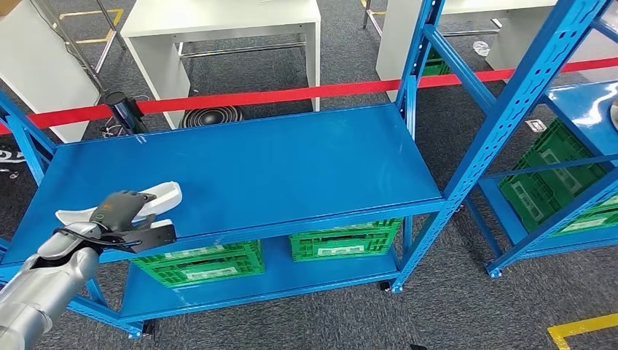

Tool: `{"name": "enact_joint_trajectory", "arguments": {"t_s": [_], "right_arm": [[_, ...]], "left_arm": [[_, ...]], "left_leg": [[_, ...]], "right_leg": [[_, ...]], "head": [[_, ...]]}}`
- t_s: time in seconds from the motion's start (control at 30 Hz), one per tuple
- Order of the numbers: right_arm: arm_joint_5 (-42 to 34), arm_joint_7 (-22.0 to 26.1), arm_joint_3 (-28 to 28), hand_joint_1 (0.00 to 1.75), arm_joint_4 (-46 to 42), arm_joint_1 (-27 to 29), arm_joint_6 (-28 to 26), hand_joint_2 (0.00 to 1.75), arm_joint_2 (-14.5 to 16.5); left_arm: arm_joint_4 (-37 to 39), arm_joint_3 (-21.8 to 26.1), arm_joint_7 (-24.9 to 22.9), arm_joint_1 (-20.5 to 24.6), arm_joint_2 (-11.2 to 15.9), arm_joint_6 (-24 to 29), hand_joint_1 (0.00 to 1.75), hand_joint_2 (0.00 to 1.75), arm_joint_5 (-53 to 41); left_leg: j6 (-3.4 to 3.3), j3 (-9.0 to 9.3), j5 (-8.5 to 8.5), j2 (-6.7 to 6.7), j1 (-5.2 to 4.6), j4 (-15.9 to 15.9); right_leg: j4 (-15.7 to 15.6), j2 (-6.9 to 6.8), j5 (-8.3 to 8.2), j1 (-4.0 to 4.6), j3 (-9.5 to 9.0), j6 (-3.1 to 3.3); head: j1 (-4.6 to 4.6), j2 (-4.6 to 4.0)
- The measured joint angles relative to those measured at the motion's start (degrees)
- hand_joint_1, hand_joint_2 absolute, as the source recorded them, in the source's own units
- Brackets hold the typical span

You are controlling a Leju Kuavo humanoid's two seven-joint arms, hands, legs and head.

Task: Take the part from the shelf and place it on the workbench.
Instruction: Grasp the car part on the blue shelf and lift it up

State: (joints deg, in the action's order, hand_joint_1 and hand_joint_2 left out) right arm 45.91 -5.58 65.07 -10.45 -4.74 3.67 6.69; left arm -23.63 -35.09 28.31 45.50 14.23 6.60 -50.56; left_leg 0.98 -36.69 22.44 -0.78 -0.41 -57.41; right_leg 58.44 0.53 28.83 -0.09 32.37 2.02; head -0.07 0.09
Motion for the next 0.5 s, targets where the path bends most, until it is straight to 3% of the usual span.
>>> {"name": "enact_joint_trajectory", "arguments": {"t_s": [0.1, 0.17, 0.33, 0.4, 0.5], "right_arm": [[0.0, 0.0, 0.0, 0.0, 0.0, 0.0, 0.0, 1.75, 0.0], [0.0, 0.2, 0.0, 0.0, 0.0, -0.1, -0.1, 1.75, 0.0], [-0.1, 0.3, 0.4, 0.0, 0.0, -0.1, -0.1, 1.75, 0.1], [-0.3, 0.4, 0.6, 0.0, 0.0, -0.1, -0.1, 1.75, 0.1], [-0.6, 0.4, 1.1, 0.0, 0.0, 0.0, -0.1, 1.75, 0.1]], "left_arm": [[-2.0, 2.5, 2.6, -1.9, -0.8, 4.7, 1.75, 1.75, 3.9], [-4.2, 5.5, 4.6, -3.3, -1.6, 2.8, 1.75, 1.75, 9.1], [-14.6, 14.2, 8.6, -7.7, -3.5, -15.9, 1.75, 1.75, 29.1], [-20.1, 17.4, 7.3, -9.5, -4.3, -22.1, 1.75, 1.75, 37.4], [-27.7, 21.5, 1.7, -11.5, -5.6, -30.2, 1.75, 1.75, 52.4]], "left_leg": [[-0.01, -0.03, 0.01, -0.02, 0.0, 0.0], [-0.02, -0.04, 0.02, -0.01, -0.01, 0.0], [-0.05, -0.04, 0.04, 0.0, -0.03, -0.1], [-0.06, -0.05, 0.06, -0.01, -0.03, -0.1], [-0.1, -0.05, 0.09, 0.04, -0.04, -0.1]], "right_leg": [[0.0, 0.0, 0.01, -0.01, 0.01, -0.01], [0.0, -0.01, 0.01, -0.02, 0.02, -0.01], [0.0, -0.01, 0.01, -0.06, 0.02, -0.03], [0.0, 0.01, 0.02, -0.06, 0.02, -0.03], [0.0, 0.02, 0.02, -0.06, 0.03, -0.04]], "head": [[0.01, 0.0], [0.01, 0.0], [0.0, 0.0], [0.01, 0.0], [0.01, 0.0]]}}
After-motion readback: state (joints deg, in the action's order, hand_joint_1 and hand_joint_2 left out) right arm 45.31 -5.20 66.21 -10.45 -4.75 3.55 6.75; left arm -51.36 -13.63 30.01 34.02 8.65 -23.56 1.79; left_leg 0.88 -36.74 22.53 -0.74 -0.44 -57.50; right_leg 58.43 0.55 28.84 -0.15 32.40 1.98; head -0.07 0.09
